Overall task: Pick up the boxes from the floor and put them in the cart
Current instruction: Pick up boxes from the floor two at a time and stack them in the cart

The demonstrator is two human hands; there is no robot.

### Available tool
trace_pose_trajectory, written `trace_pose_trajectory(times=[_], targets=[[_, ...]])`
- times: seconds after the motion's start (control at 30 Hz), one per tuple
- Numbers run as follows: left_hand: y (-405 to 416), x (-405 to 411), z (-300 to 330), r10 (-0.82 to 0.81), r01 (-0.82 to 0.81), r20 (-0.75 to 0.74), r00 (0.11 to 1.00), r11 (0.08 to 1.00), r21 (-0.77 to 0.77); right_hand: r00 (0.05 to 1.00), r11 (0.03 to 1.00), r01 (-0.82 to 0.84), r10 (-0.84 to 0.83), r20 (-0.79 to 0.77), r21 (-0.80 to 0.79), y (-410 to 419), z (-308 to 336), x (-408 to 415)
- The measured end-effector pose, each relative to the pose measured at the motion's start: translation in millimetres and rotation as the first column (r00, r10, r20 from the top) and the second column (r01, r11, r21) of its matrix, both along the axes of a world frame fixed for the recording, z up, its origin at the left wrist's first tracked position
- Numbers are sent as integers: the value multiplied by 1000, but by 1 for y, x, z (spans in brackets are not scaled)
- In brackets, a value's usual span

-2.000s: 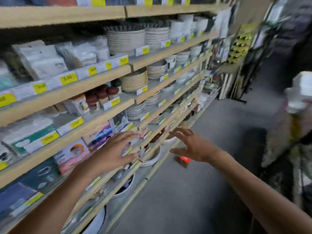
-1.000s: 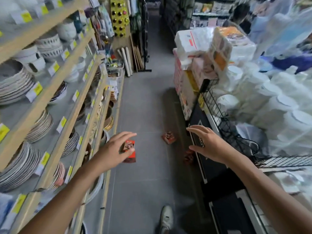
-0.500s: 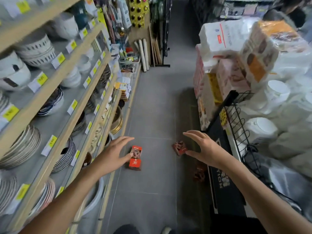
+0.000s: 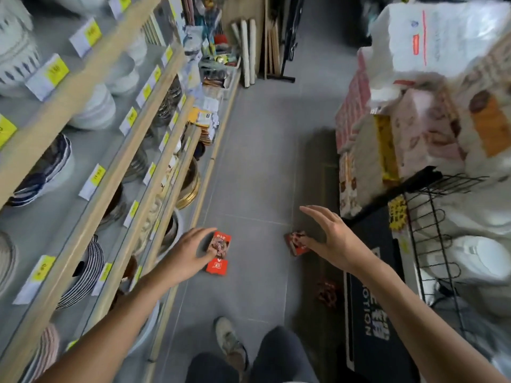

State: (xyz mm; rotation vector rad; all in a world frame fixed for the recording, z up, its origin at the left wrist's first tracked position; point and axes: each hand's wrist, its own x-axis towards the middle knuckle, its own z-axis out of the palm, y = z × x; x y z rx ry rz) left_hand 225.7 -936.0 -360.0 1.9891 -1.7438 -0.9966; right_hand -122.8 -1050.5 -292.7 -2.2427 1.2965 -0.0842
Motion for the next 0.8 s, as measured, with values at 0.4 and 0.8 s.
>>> trace_pose_trajectory(times=[0.4, 0.8], targets=[[-56, -7, -215, 540, -493, -35, 841, 791, 363, 990, 962, -137, 138, 13, 237, -120, -193, 63], [-123, -22, -584, 945, -871, 147, 291, 198, 450, 912, 859, -371, 409, -36, 353, -192, -525, 103]])
